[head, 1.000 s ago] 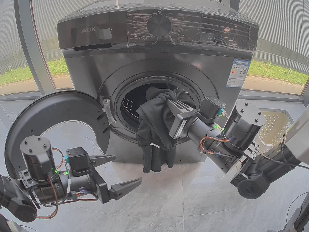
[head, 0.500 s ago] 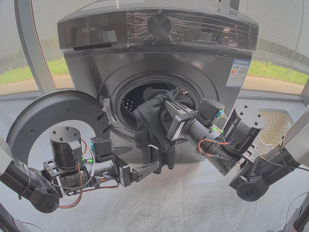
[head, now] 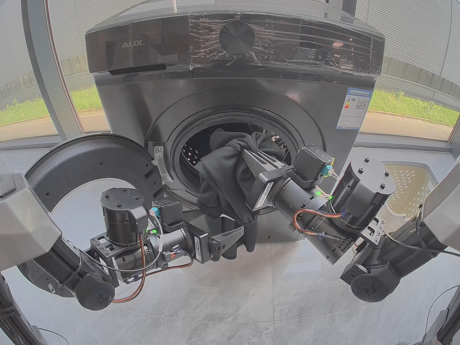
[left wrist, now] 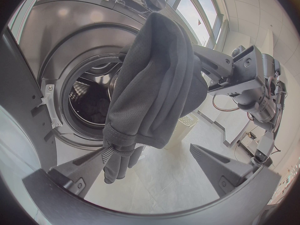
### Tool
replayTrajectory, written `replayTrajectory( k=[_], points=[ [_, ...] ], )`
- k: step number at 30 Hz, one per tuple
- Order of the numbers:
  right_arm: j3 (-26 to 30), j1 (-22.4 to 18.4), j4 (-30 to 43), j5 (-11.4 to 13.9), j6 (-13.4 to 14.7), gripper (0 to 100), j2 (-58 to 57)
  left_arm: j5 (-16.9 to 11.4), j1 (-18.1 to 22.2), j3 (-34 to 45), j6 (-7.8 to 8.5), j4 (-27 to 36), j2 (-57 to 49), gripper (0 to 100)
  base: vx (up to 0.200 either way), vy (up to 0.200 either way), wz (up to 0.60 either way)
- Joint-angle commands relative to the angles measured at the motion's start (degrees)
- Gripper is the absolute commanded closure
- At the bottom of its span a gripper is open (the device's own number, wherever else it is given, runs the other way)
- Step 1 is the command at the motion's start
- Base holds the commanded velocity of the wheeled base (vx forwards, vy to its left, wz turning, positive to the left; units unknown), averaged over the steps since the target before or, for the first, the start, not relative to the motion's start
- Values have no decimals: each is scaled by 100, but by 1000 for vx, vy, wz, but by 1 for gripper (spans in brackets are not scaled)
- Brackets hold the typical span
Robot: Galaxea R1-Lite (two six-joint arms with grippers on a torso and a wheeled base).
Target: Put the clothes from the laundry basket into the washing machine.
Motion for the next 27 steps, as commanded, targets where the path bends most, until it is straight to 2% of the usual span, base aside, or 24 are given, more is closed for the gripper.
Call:
replayTrajectory(
  k=[1,2,3,10,18,23,26,27],
  points=[
    [11,9,-14,1,0,100,0,1,-9,-106,-1,-24,138,0,0,0,0],
    [20,9,-14,1,8,100,0,1,-9,-133,-1,-51,147,0,0,0,0],
    [29,9,-23,1,8,100,0,10,-9,-168,-10,-77,191,100,0,0,0],
    [108,26,-93,1,0,100,-9,273,0,-423,-71,-718,560,100,0,0,0],
    [161,17,-93,1,8,100,-9,229,-62,-309,-98,-1114,490,100,0,0,0],
    [161,-9,-93,1,8,100,0,142,-106,175,-89,-1176,147,100,0,0,0],
    [152,-18,-93,1,8,100,0,186,-79,342,-62,-1176,217,100,0,0,0],
    [152,-18,-93,1,8,100,0,186,-79,342,-62,-1176,217,0,0,0,0]
  ],
)
